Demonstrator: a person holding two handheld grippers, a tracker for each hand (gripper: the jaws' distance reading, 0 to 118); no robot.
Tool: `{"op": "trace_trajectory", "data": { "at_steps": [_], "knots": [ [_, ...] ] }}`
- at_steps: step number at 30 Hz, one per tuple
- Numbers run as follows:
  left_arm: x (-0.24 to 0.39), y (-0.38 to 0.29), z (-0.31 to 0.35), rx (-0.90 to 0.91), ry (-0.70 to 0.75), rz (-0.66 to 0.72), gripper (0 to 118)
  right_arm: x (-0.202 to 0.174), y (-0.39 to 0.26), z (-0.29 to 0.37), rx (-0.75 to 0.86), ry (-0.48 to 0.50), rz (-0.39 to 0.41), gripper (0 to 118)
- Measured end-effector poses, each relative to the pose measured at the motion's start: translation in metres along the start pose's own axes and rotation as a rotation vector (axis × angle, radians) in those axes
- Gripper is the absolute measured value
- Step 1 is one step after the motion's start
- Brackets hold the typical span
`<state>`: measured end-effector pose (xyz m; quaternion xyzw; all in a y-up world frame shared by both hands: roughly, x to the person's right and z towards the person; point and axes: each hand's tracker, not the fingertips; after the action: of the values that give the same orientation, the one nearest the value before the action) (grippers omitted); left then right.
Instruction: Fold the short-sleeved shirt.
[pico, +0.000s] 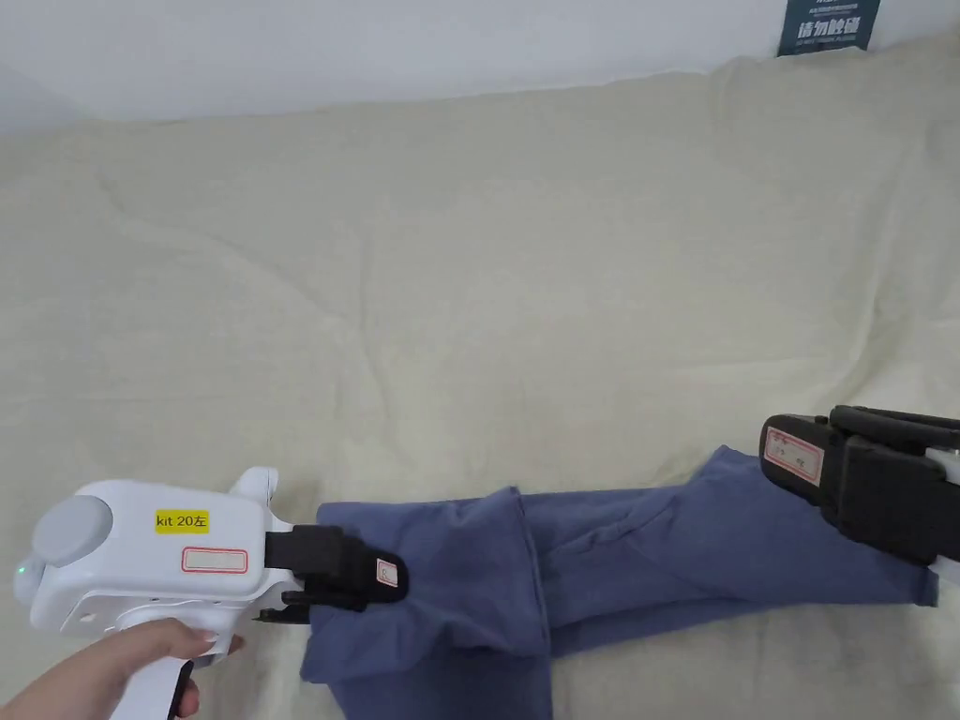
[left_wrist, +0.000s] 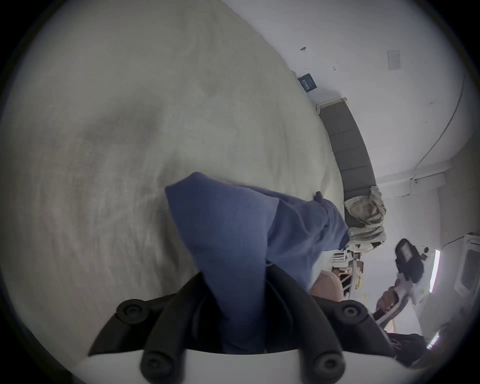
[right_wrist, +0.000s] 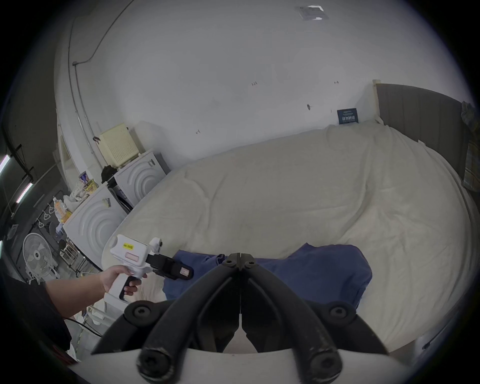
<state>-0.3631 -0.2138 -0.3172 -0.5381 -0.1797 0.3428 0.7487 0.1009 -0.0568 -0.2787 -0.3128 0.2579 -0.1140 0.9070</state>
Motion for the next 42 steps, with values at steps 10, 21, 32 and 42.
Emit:
{"op": "trace_trajectory", "data": {
  "at_steps": [10, 21, 32, 42],
  "knots": [
    [0.085, 0.015, 0.098, 0.056, 0.831, -0.243, 13, 0.030, -0.002, 0.003, 0.017, 0.041, -0.035, 0],
    [0.189, 0.030, -0.043, -0.127, 0.410, -0.287, 14, 0.055, -0.010, 0.018, 0.054, 0.067, -0.103, 0],
    [0.211, 0.027, -0.039, -0.023, 0.129, -0.263, 118, 0.068, -0.012, 0.025, 0.036, 0.006, -0.084, 0],
    [0.189, -0.001, -0.109, -0.129, 0.160, -0.353, 1, 0.063, -0.018, 0.016, -0.004, 0.015, -0.081, 0]
  ]
}}
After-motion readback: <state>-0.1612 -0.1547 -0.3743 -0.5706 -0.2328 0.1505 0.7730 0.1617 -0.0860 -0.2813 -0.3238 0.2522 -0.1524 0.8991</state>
